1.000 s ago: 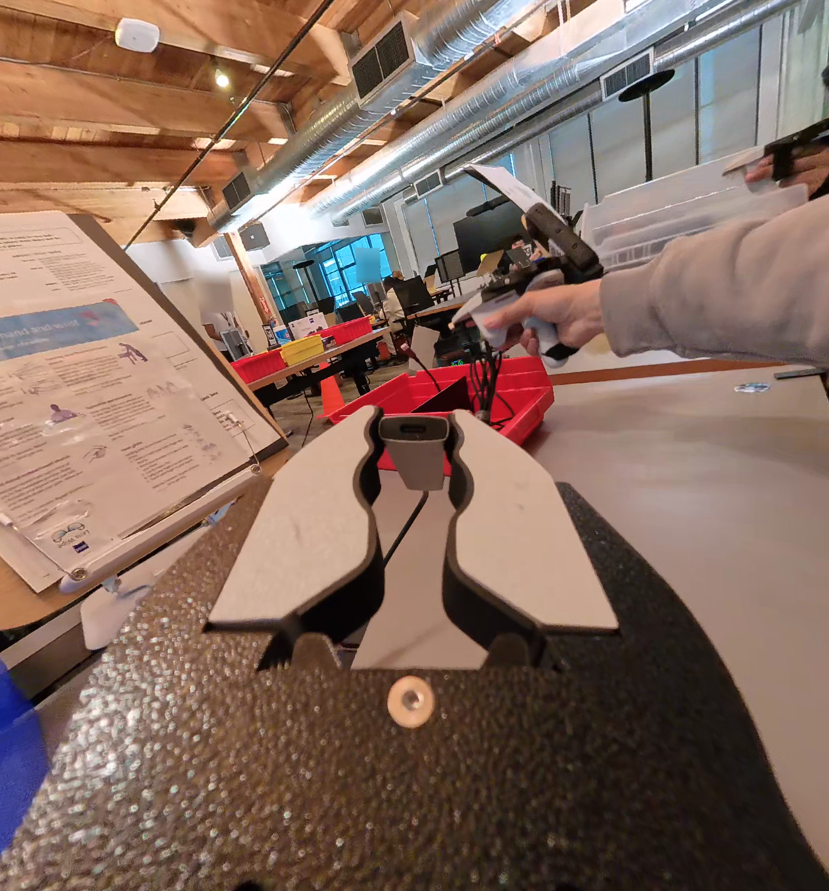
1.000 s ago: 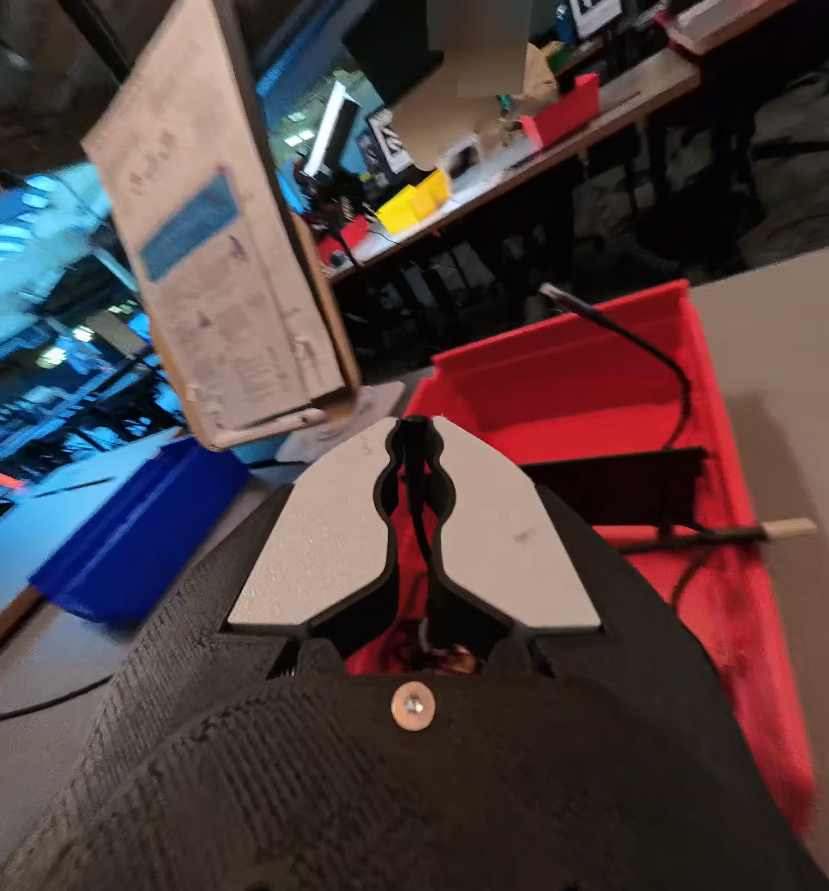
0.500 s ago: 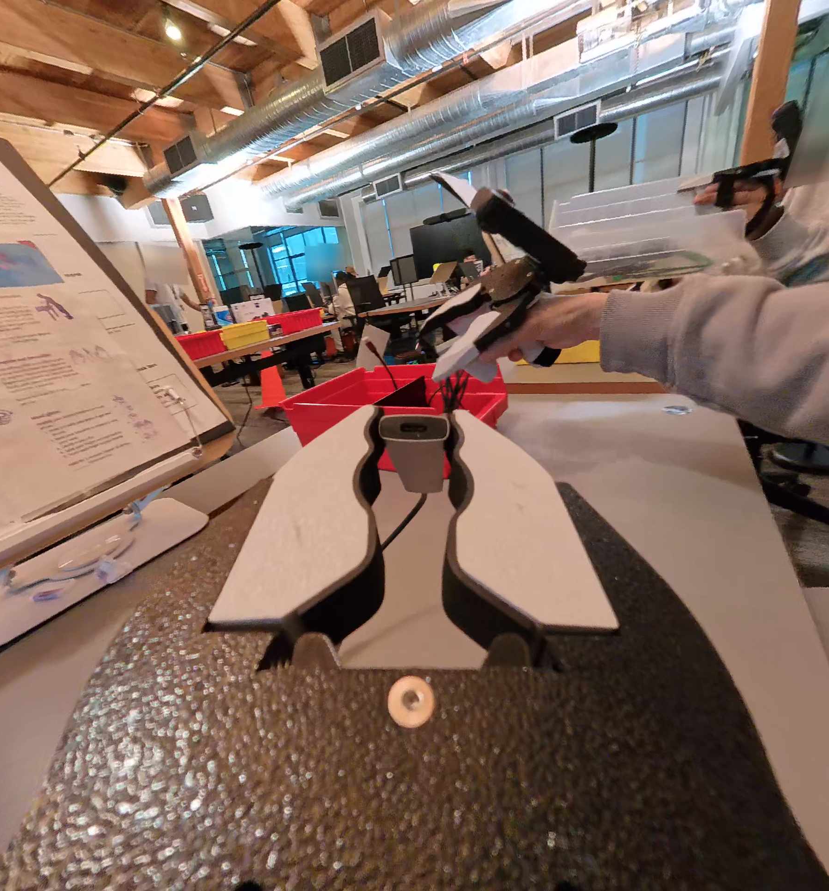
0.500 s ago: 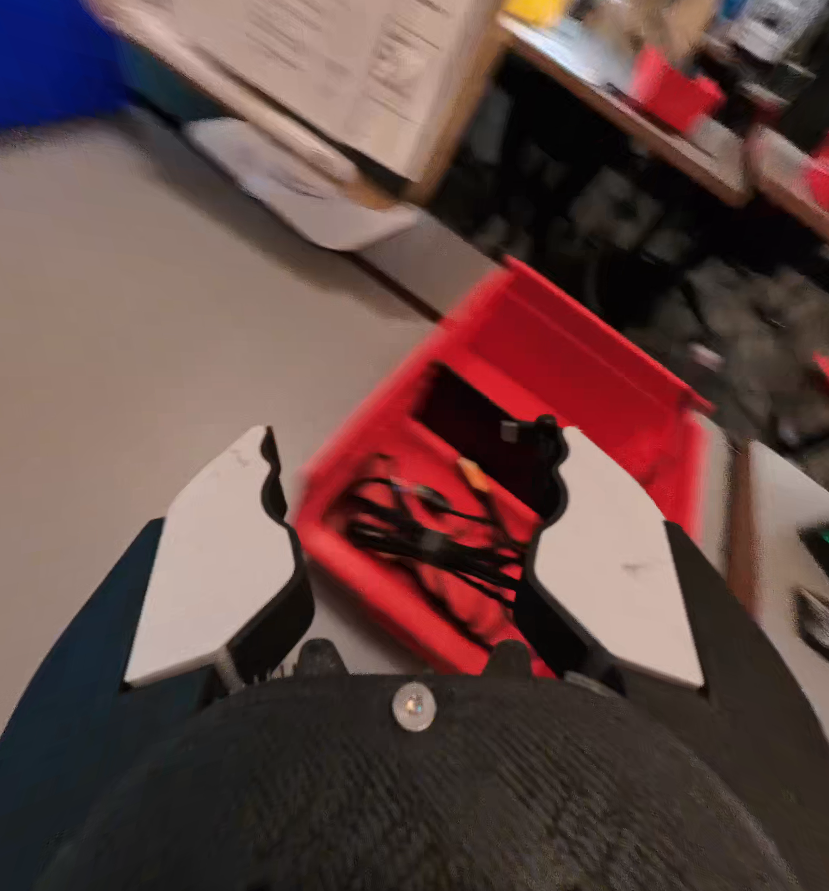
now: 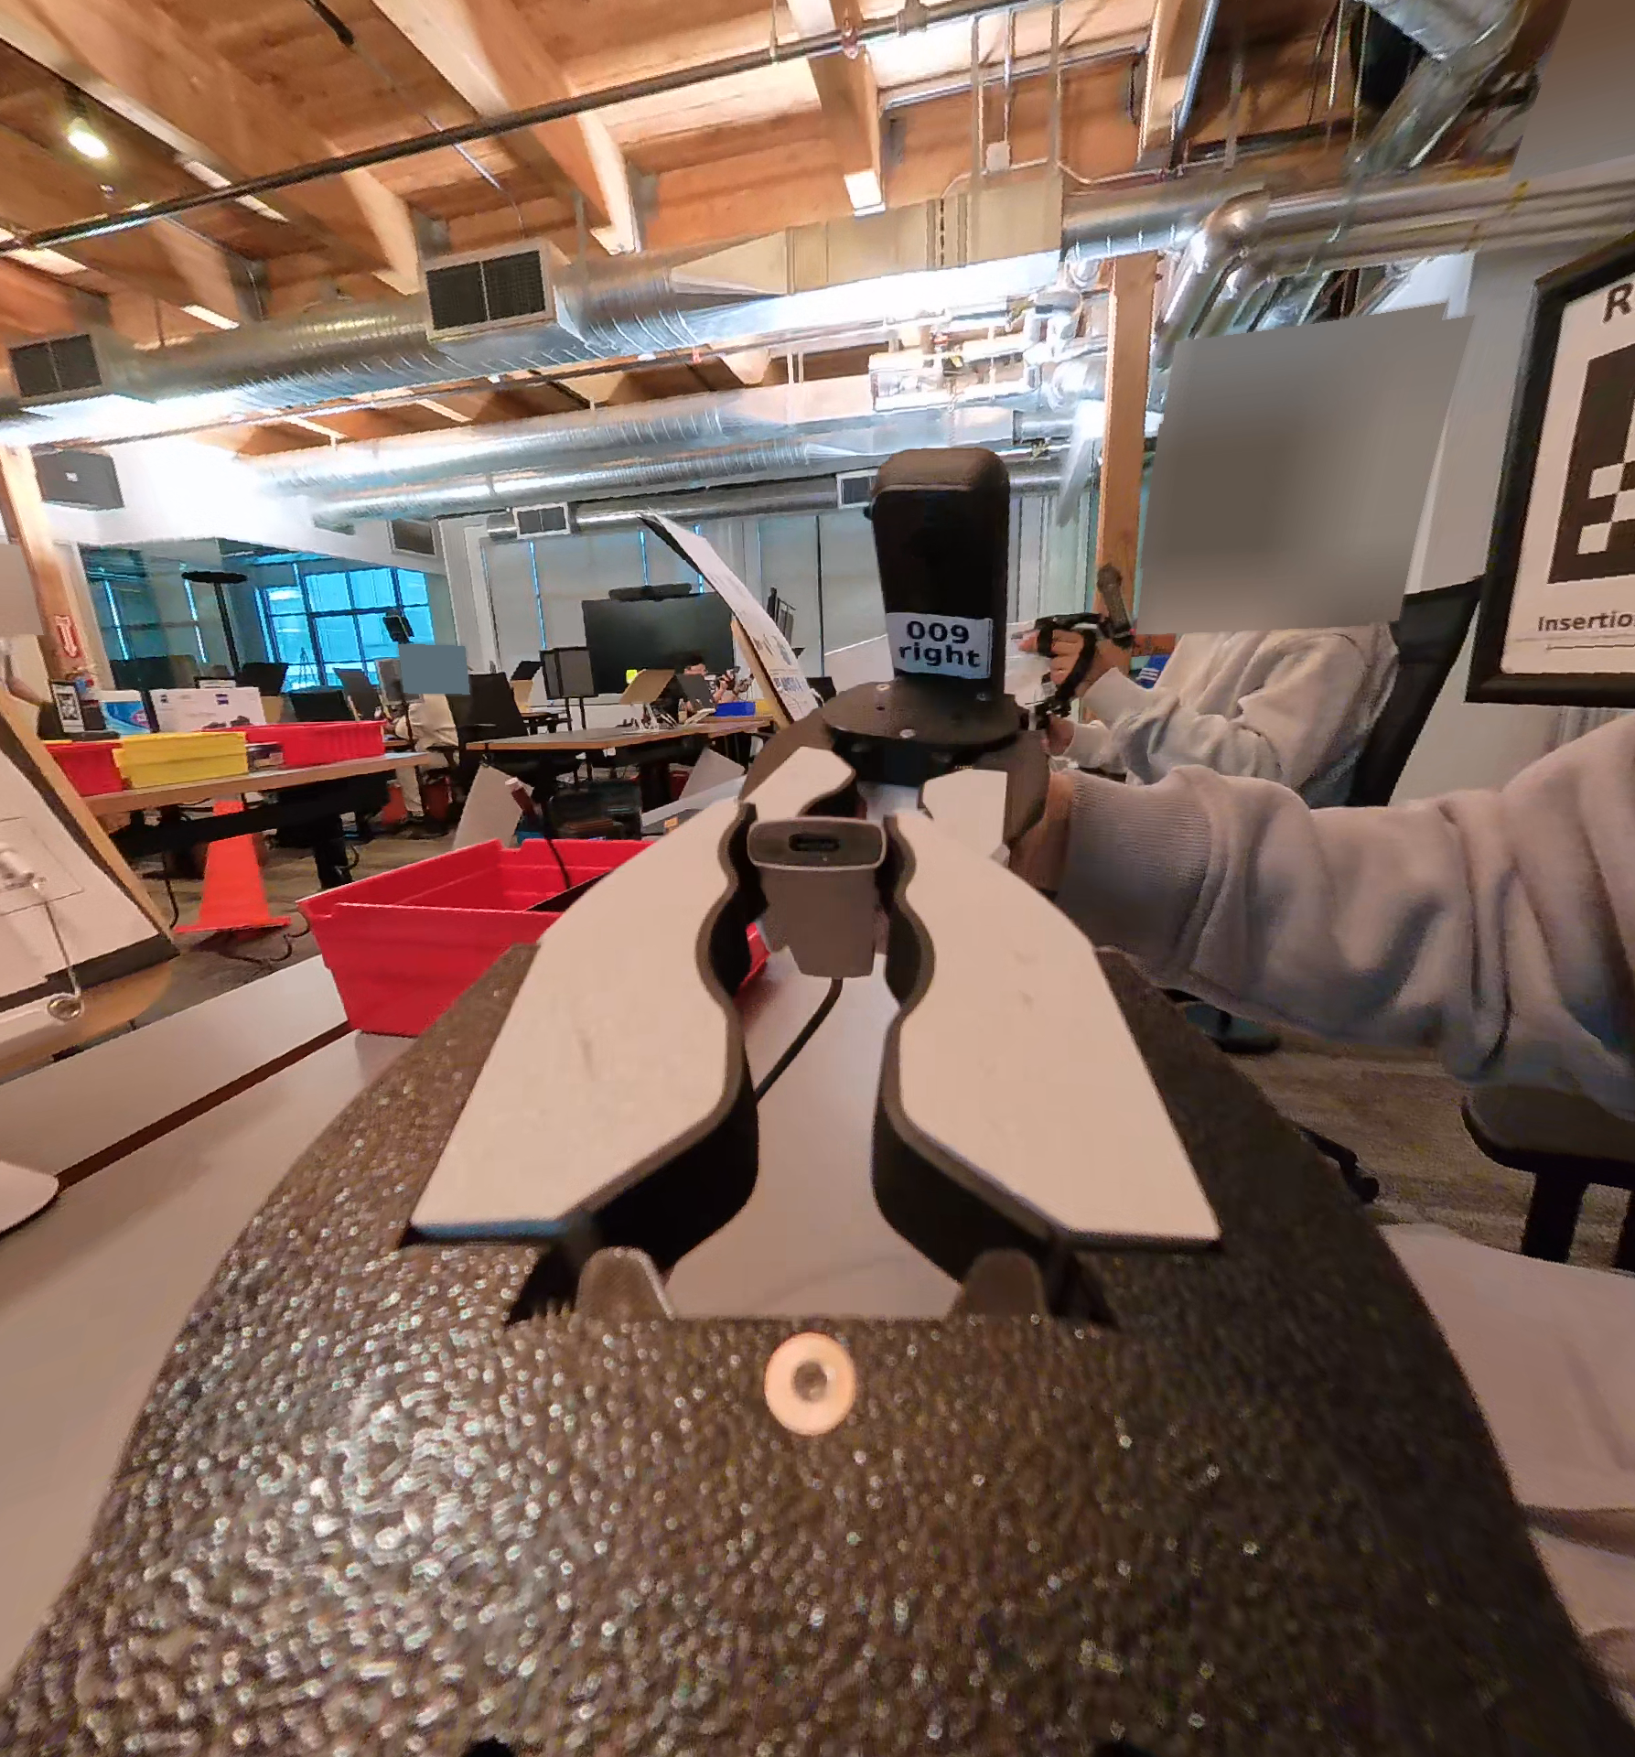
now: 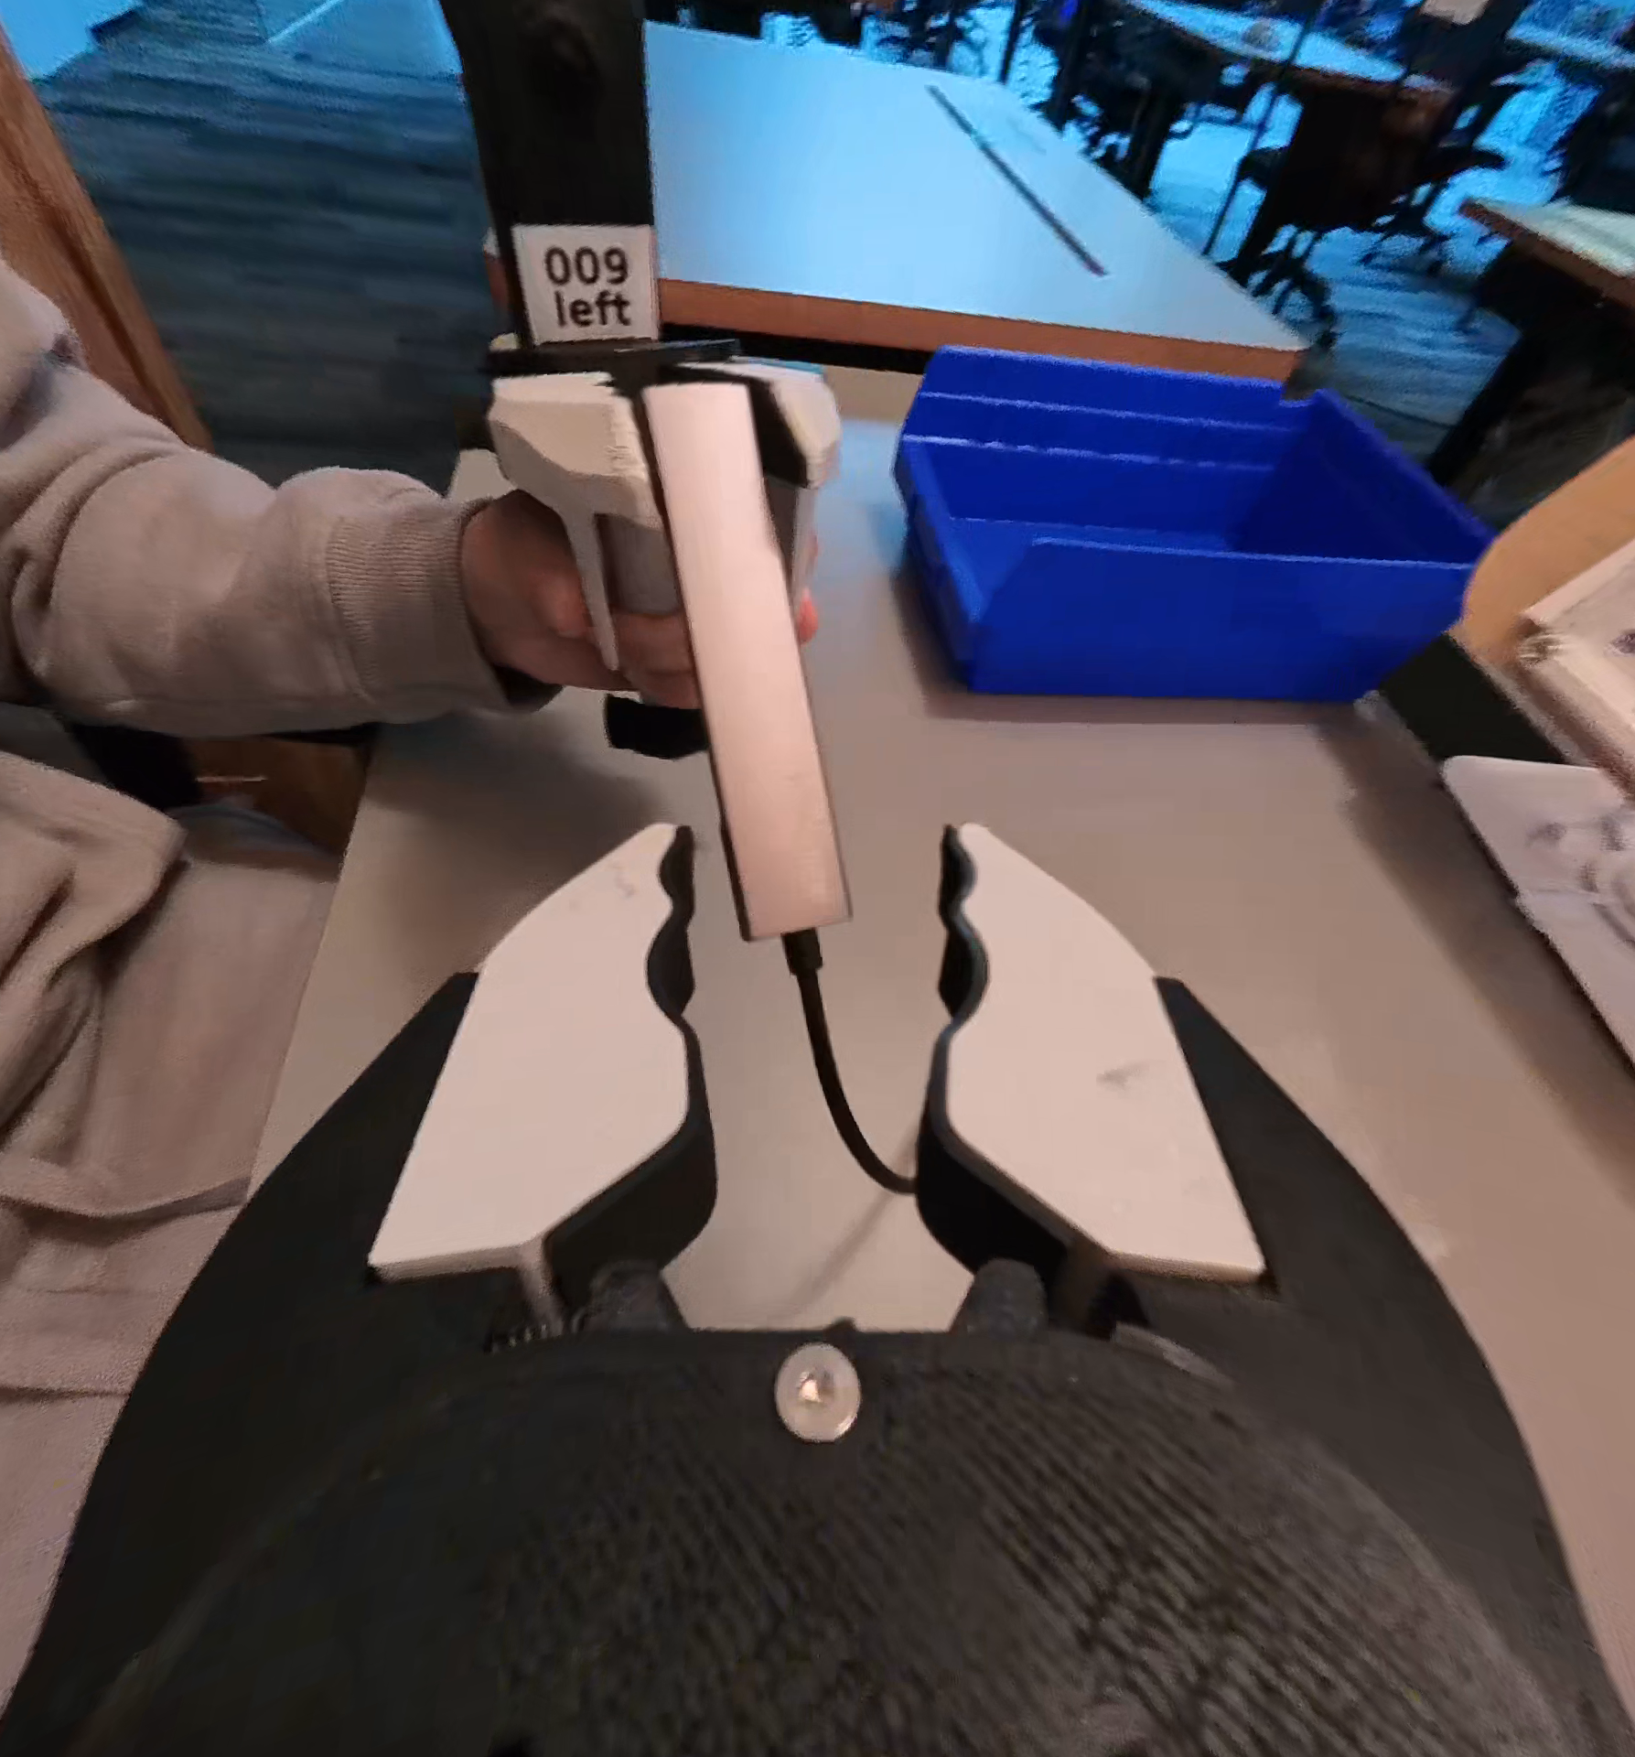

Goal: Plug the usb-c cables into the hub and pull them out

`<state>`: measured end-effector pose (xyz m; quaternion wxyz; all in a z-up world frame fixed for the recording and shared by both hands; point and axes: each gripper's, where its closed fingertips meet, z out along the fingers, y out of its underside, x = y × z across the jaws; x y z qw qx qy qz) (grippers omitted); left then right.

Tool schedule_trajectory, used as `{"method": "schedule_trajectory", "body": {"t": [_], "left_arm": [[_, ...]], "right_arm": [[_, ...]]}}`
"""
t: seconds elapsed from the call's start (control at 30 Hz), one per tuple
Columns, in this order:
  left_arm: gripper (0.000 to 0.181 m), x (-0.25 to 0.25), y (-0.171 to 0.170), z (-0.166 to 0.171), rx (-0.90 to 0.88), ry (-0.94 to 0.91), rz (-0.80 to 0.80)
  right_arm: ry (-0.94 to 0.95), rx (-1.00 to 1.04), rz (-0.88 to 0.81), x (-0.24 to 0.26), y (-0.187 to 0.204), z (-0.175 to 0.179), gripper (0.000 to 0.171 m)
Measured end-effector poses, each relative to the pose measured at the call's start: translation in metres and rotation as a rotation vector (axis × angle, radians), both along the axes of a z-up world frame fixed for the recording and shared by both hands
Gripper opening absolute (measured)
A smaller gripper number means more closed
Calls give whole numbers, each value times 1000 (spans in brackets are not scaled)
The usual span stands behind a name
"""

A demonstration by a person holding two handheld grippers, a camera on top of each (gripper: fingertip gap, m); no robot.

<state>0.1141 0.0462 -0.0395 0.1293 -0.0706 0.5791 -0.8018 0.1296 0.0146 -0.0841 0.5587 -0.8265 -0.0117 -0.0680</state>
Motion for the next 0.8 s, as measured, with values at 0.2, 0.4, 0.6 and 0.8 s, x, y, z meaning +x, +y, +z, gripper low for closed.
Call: {"method": "schedule_trajectory", "body": {"t": [0.2, 0.4, 0.6, 0.8], "left_arm": [[24, -2, -1, -2, 38, -27, 1], [47, 12, 3, -13, 57, -44, 121], [46, 20, -4, -31, 69, 43, 81], [39, 26, -5, -43, 66, 86, 80]], "right_arm": [[-30, -26, 51, -9, 4, -2, 23], [-291, -219, 2, 19, -34, 25, 23], [-404, -181, -190, 107, -107, 143, 23], [-261, -90, -364, 210, -168, 147, 23]]}}
